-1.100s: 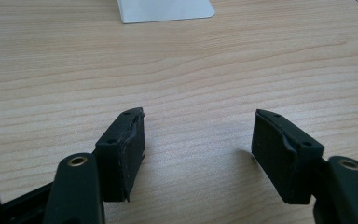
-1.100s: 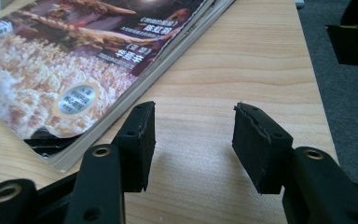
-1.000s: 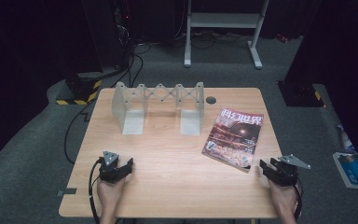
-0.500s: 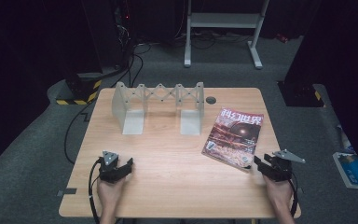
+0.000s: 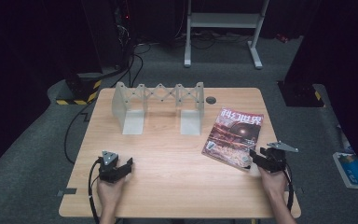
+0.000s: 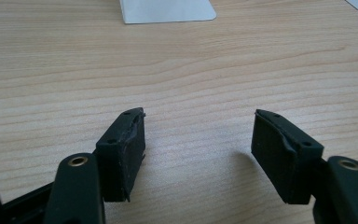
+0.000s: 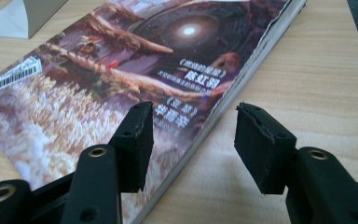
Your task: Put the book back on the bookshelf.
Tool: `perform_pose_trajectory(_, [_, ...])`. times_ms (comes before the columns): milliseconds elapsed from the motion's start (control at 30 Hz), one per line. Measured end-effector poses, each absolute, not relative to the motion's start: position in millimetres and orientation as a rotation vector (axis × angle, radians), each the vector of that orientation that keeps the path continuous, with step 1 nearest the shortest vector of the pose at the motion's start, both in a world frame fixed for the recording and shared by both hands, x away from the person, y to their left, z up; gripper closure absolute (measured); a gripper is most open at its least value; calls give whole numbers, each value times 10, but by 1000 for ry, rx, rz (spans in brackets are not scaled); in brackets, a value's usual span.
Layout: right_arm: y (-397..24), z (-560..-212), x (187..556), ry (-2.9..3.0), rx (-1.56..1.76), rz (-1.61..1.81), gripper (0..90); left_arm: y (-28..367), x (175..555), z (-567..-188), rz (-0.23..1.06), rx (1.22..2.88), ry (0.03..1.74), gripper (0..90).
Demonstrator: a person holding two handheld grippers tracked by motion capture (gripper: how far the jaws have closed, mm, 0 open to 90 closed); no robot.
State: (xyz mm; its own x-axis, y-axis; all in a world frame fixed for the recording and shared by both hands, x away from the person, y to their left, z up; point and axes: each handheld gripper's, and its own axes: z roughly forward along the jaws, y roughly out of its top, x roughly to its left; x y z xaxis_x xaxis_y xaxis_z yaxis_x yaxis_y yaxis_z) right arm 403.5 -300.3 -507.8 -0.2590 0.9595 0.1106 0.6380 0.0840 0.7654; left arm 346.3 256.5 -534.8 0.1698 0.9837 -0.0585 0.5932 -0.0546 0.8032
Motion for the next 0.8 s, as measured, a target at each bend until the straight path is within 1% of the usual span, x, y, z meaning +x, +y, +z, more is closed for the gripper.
perform_pose_trajectory(333, [-2903,-5103,4310,1961,1596,940,422,2564,3462,-5348,696,1734,1510,350])
perform_pose_trajectory(800, [-2874,-5146,4505,1933,1647,903,381,2564,3462,-5348,695,1733,1510,350])
